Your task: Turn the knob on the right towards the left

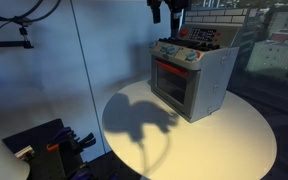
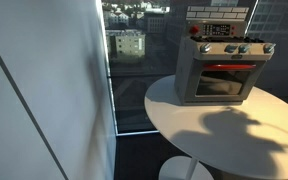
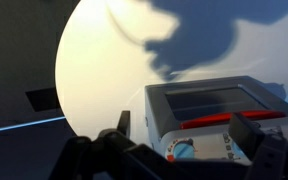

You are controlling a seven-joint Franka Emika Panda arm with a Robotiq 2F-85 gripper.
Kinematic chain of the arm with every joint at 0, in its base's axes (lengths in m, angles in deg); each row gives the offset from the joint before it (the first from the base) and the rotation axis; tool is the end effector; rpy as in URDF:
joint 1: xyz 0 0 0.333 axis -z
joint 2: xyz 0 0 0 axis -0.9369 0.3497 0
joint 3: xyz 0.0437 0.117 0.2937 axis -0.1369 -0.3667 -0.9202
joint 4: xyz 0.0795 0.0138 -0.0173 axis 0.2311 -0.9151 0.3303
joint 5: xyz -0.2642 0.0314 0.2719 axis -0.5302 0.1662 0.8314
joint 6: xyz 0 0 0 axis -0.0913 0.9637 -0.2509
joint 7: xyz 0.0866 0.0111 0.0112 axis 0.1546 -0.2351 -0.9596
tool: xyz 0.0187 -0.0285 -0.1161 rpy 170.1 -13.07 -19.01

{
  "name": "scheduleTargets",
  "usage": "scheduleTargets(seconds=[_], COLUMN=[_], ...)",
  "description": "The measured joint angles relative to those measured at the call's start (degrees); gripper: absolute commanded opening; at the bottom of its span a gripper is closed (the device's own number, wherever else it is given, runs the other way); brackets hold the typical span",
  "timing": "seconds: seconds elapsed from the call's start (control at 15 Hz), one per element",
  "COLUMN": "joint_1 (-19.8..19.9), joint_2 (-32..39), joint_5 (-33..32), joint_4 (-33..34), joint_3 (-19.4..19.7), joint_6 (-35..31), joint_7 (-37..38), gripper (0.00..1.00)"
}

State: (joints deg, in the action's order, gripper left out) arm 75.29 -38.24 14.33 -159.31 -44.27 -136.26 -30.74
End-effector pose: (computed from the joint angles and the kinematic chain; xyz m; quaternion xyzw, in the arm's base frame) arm 0.4581 -0.1615 0.5525 -0.9843 0.1396 -0.0954 0.0511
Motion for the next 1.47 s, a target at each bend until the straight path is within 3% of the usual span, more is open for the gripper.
scheduleTargets(seconds=[1.0,1.47], joint_1=[0.21,0.23], joint_2=[11.86,12.03], joint_5=[4.45,4.45], joint_4=[1.67,1.67], joint_3=[-2.58,-3.07], joint_6=[-20.30,-20.85], joint_7=[9.26,9.42], gripper=[1.00,1.00])
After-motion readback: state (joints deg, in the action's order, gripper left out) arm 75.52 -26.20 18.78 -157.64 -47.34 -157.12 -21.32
